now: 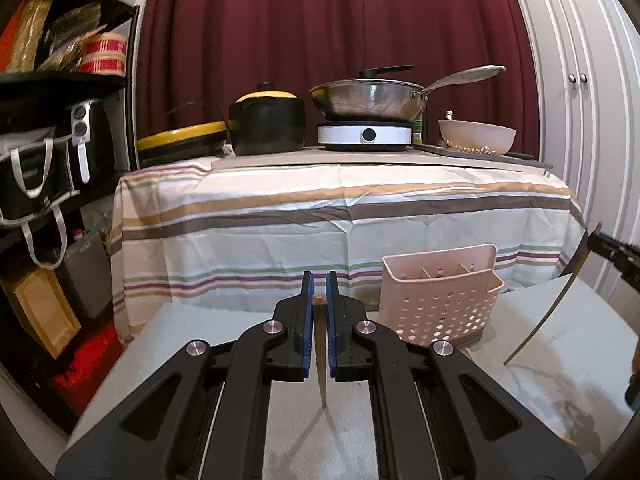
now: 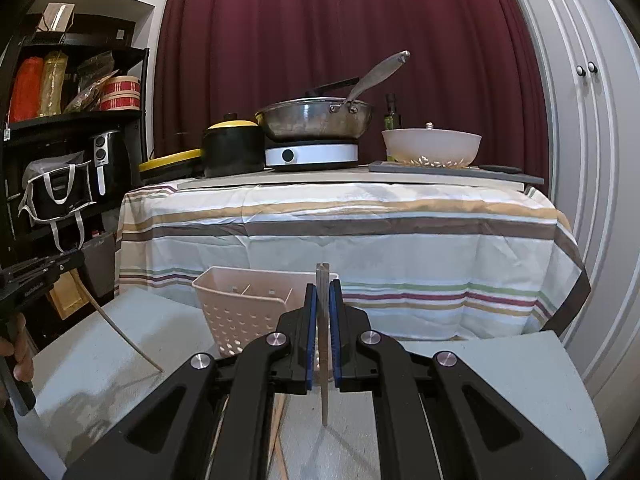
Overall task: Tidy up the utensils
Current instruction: 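Carry both chopsticks over the caddy and lower them in, then open both tools to release the chopsticks into the caddy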
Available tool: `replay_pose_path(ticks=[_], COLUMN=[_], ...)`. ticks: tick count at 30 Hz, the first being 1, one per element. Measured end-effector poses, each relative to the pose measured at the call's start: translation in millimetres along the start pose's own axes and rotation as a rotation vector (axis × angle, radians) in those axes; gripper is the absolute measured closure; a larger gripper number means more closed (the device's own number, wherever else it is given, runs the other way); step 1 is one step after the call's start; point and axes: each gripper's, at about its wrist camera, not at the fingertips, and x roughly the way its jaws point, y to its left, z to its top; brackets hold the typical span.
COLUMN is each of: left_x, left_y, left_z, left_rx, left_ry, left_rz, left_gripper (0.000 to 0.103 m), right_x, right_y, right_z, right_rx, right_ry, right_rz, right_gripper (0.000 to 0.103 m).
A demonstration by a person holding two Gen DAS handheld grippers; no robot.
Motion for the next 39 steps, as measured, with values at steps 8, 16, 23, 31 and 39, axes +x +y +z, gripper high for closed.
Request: replay_pose_path(ticks=[8, 16, 23, 31, 39], left_x=[5, -2, 3, 33, 94], left_y=[-5, -18, -43, -68, -83], left_z=[31, 93, 152, 172, 122], left_rx=[-0.016, -0.034, 0.006, 0.004, 0.03], left_ry=[-0.02, -0.112, -0.245, -0.298, -0.181], left_rz=[-0.072, -0.185, -0.199, -0.216, -0.18], left_gripper=[0.097, 0.097, 0.097, 0.097, 0.097], right_x=[0, -10, 1, 37, 81], right_y=[-4, -8, -10, -14, -18], right_z=[25, 70, 104, 108, 64], right_rx=[0.02, 0.025, 0.026, 0.06, 0.107], right_ry=[-0.035, -0.144, -0.217, -0.187, -0.053], right_rz=[0.028, 0.06, 0.074, 0.098, 0.104], right_gripper=[0.096, 0.096, 0.096, 0.096, 0.096])
